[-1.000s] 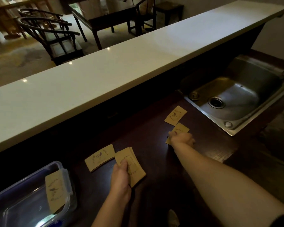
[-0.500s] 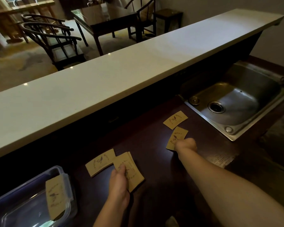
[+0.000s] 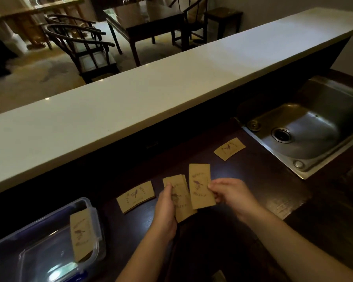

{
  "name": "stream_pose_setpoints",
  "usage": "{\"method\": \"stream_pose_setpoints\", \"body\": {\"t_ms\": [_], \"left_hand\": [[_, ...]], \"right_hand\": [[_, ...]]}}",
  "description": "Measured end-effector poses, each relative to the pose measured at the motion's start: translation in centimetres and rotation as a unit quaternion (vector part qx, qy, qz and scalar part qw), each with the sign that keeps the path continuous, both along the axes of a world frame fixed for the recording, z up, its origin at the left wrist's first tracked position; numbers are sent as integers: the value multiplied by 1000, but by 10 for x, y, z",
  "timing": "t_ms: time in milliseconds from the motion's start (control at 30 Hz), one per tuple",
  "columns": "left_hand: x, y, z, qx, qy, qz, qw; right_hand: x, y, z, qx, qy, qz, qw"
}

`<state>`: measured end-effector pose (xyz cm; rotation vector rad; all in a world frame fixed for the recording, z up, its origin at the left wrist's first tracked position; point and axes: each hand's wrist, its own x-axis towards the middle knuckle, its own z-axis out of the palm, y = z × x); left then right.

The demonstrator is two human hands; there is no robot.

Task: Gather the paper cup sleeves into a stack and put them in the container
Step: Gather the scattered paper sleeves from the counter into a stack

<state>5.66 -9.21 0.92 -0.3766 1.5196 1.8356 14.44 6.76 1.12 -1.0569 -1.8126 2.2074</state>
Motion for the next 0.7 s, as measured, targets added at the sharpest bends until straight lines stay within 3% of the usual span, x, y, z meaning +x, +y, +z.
{"method": "stream_pose_setpoints", "body": {"t_ms": [100, 233, 333, 433, 533, 600, 700], "left_hand": [[4, 9, 4, 6, 20, -37, 999], [6, 11, -4, -53, 51, -54, 996], [4, 5, -10, -49, 50, -49, 996], [1, 1, -10, -38, 40, -39, 998], [-1, -1, -7, -21, 25, -32, 999], [-2, -2, -3, -19, 22, -24, 999], [-6, -5, 1, -16, 33, -22, 999]], "right_hand": [[-11, -23, 1, 67, -18, 59, 996], [-25, -37, -12, 202, -86, 82, 972], [-31, -29, -18, 204, -101, 109, 968], [-47, 6, -24, 121, -112, -11, 986], [-71, 60, -36, 105, -186, -188, 959], [-86, 86, -40, 127, -261, -229, 929], [-111, 108, -45, 171, -343, -202, 901]]}}
